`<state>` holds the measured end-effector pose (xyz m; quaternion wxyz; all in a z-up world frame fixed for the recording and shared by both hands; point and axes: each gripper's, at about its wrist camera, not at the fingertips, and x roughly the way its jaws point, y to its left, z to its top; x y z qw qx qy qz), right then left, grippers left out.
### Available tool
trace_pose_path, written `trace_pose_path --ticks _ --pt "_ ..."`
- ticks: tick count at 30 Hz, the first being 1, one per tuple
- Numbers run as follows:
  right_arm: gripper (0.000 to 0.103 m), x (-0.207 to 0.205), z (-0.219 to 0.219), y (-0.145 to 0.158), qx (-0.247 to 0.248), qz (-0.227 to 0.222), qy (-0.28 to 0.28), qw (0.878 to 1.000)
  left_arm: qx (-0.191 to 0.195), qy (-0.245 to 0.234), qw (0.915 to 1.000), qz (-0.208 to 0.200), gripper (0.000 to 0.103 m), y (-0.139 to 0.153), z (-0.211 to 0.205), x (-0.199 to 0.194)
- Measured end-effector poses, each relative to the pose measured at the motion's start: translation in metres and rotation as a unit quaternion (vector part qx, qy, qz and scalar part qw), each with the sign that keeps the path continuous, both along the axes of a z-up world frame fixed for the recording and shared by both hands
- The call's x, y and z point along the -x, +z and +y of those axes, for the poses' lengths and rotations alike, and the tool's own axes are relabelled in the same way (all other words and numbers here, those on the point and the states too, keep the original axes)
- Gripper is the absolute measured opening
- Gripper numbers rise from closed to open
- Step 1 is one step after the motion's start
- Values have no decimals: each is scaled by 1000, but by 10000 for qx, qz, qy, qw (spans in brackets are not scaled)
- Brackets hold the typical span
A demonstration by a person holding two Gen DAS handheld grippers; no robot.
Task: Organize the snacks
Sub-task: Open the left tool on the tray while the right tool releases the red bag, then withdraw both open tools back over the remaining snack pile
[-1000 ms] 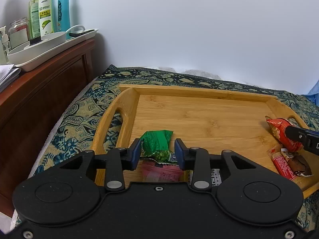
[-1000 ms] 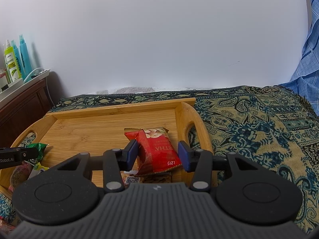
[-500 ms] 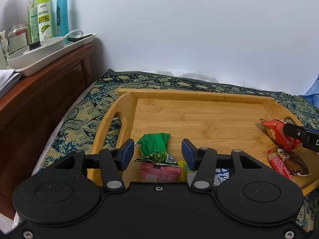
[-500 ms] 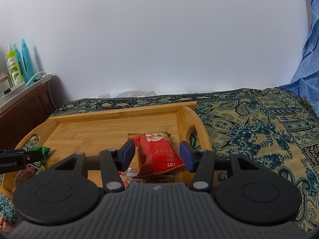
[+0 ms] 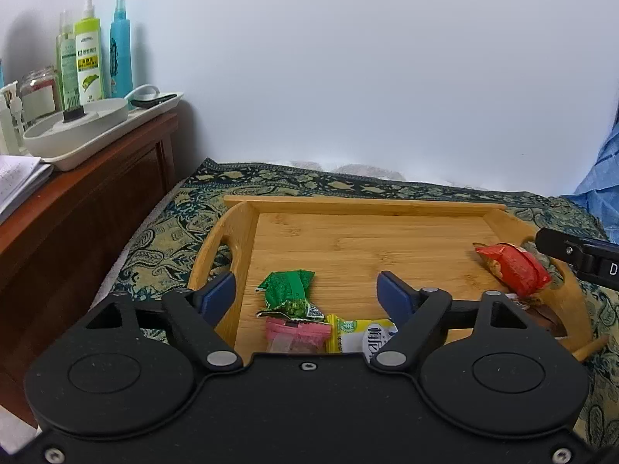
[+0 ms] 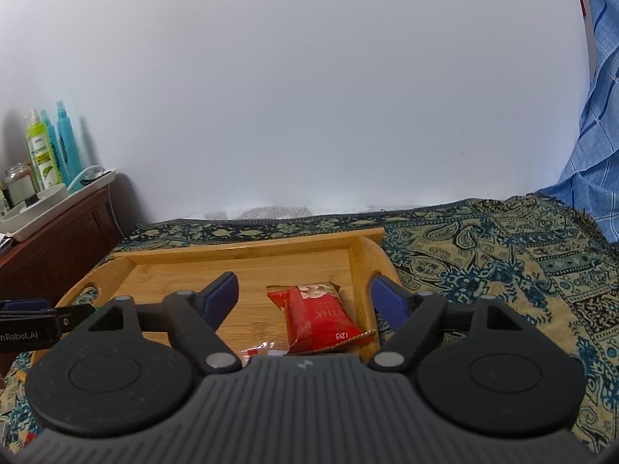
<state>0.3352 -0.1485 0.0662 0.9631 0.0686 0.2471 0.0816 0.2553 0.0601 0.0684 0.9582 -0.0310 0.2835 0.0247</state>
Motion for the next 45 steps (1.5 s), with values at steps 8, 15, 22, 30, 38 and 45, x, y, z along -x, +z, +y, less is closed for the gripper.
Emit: trace_pose_path --ticks 8,15,22,30,38,45 --pt "97 27 3 11 154 -234 142 9995 8 -44 9999 -116 90 8 0 28" --pt "103 50 -2 18 -3 -330 105 9994 61 -113 9998 -173 94 14 -1 49" --pt "103 69 -13 22 -151 -329 64 9993 65 -145 9996 -244 98 16 -7 69" --pt "103 91 -17 19 11 -349 -64 9994 119 -86 9997 -200 98 13 -5 85" --pt "103 109 -21 17 -4 -333 -222 9992 224 -8 9995 -237 101 13 -2 101" --pt "103 122 -29 12 -110 -245 -320 9991 141 -132 9995 -237 101 10 -8 118"
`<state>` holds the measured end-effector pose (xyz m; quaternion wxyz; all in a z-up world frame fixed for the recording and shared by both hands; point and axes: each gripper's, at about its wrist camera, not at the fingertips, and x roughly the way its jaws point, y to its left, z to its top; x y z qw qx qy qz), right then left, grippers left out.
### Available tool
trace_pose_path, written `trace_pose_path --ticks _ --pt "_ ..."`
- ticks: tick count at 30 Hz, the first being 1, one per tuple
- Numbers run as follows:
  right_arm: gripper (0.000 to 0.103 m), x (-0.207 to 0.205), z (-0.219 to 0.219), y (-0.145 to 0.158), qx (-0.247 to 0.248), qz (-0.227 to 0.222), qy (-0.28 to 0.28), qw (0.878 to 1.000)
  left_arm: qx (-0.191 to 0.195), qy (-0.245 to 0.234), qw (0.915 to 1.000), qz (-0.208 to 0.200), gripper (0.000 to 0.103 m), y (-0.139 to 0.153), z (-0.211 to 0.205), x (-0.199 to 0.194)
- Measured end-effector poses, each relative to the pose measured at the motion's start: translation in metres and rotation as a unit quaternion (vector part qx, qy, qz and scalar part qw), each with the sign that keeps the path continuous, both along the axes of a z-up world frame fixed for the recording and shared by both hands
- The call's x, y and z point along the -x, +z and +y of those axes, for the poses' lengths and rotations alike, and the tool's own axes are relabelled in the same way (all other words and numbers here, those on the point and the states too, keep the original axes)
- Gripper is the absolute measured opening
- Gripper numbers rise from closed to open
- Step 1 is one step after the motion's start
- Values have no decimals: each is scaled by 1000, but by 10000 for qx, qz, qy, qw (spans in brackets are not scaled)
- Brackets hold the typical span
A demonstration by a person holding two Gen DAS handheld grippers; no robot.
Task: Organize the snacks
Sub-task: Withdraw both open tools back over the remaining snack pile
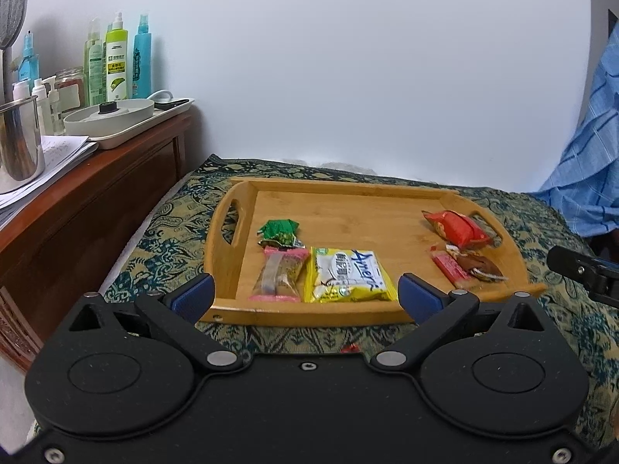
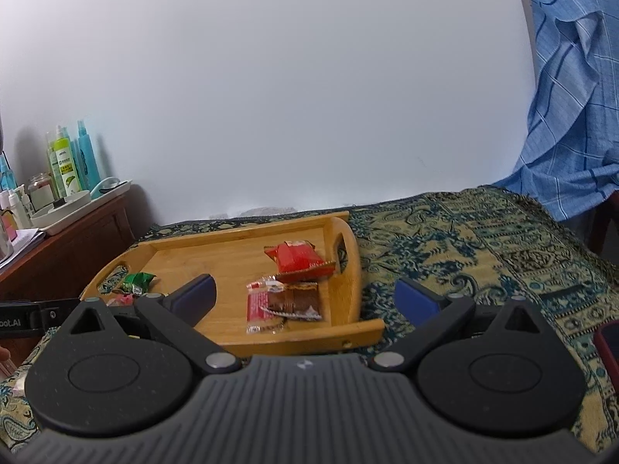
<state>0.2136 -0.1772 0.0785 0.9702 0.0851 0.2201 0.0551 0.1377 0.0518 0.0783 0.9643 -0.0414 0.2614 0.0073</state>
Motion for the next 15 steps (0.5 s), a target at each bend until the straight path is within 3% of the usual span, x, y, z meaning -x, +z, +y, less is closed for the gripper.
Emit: trace_pose_path --ticks 6,15 --pt "103 11 -1 -6 49 72 -22 10000 -188 -94 9998 -50 102 -1 -5 13" --pt "103 26 -2 -13 25 188 -28 9998 -102 -286 9995 -105 102 5 -6 33"
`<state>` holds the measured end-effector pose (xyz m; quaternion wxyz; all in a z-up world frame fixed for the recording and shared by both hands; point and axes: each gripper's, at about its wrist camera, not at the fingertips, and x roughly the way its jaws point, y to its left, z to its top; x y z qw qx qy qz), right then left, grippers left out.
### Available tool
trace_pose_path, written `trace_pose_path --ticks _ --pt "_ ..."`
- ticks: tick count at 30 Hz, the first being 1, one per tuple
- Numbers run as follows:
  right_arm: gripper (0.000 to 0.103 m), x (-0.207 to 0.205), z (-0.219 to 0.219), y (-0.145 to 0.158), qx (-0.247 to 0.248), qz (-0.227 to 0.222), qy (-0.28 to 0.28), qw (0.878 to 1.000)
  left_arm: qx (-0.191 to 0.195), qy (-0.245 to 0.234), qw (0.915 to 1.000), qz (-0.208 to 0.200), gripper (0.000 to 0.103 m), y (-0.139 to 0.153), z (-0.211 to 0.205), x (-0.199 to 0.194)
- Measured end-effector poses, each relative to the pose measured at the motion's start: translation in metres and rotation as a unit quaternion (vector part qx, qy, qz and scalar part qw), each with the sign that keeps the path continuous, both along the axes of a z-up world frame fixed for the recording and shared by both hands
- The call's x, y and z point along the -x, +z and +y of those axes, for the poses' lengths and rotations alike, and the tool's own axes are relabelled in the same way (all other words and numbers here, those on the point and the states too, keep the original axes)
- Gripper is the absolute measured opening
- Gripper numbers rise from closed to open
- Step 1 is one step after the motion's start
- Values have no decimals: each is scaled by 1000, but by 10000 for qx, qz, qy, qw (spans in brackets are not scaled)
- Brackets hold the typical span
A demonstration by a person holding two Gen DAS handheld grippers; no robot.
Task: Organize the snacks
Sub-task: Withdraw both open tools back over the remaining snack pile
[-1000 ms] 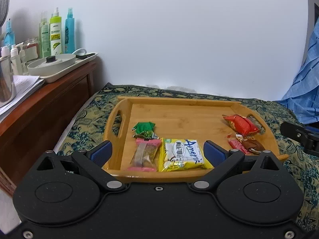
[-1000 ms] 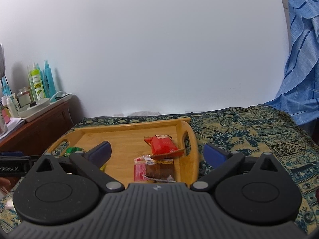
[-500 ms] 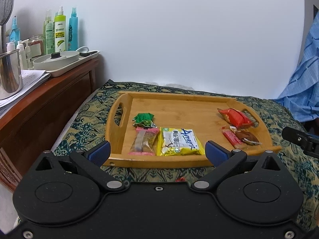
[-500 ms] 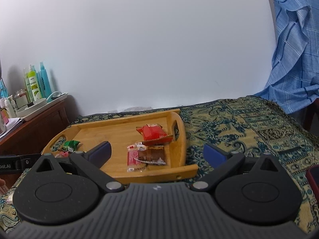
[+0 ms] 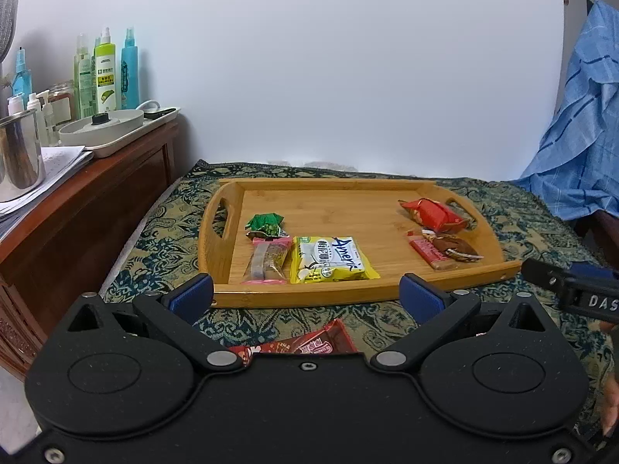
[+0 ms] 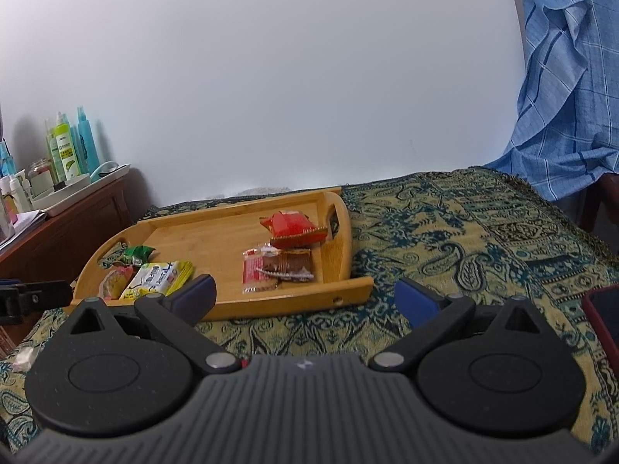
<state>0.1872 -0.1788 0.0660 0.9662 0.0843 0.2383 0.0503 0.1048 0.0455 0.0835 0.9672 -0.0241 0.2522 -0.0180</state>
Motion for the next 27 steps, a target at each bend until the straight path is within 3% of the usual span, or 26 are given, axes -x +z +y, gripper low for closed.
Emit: trace_pose_path --ticks 14,27 --pt "103 17 2 -9 -57 173 51 9998 56 -44 10000 -49 102 -5 -2 40" --pt "103 34 14 -18 86 254 215 9994 -22 61 9997 220 102 -24 -1 42"
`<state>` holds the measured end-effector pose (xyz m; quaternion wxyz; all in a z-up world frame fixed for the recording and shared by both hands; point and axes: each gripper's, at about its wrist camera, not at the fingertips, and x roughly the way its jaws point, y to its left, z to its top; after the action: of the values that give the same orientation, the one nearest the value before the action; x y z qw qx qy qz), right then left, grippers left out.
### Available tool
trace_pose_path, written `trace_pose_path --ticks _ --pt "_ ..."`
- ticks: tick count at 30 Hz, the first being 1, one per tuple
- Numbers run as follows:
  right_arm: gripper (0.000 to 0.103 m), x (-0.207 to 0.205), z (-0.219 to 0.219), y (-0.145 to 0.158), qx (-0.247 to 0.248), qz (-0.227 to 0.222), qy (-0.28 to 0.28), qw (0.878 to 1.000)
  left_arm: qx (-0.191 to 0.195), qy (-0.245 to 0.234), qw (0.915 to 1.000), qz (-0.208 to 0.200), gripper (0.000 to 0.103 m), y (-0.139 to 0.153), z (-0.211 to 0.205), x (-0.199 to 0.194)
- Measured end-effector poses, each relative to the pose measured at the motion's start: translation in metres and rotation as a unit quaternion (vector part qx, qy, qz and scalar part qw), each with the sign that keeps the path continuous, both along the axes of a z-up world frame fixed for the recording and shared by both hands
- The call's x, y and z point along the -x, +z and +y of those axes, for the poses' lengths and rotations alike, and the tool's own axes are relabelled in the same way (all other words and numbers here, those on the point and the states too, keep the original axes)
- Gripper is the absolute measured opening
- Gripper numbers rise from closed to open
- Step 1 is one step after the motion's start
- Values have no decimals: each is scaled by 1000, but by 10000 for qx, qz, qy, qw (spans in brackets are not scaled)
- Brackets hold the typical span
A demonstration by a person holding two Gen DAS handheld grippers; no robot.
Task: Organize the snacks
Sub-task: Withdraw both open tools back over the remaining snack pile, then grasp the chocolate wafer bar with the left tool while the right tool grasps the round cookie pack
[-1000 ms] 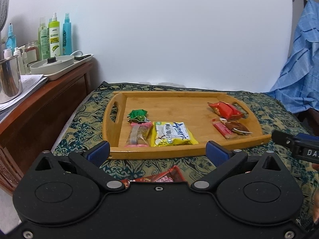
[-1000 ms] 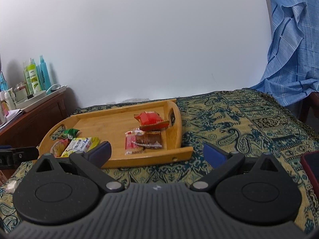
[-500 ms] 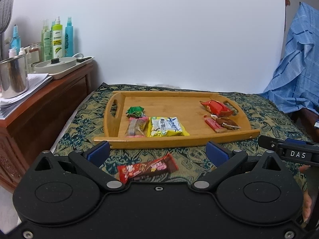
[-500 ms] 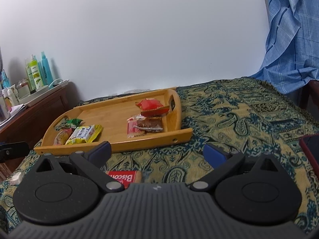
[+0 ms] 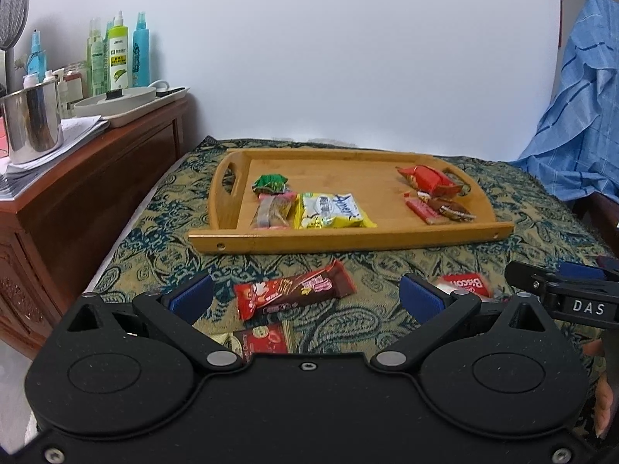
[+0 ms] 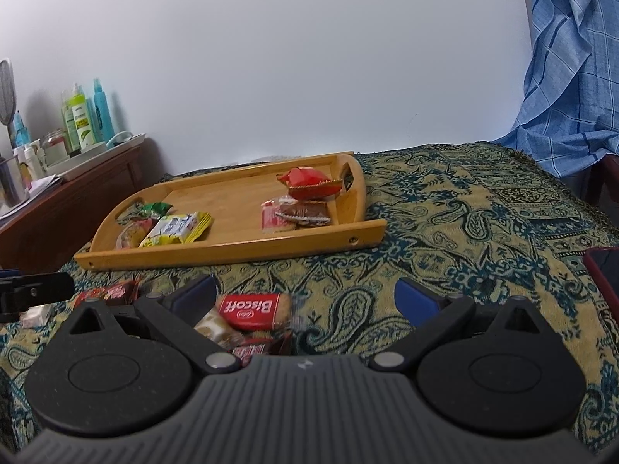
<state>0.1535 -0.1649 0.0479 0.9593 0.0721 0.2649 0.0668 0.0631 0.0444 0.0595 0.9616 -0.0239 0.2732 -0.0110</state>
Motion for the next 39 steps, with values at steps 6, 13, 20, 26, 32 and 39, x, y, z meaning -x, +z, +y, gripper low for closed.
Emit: trace_pose_path --ticks 6,13,20,26,32,39 --pt "103 6 1 -4 -48 67 25 10000 -40 24 10000 74 102 -6 0 0" --pt "103 8 2 -7 -70 134 42 9999 -91 48 9998 153 102 -12 -2 -3" --pt "103 9 5 -9 -85 120 165 9998 1 79 9998 200 102 -16 -1 -4" --pt "103 9 8 -11 -46 139 237 9996 6 128 9997 206 102 -17 0 -4" --pt "101 8 11 -12 -20 149 282 9995 82 144 9994 294 102 -20 2 -6" --pt "97 7 13 -13 -12 157 317 9994 73 188 9993 330 101 -23 2 -8"
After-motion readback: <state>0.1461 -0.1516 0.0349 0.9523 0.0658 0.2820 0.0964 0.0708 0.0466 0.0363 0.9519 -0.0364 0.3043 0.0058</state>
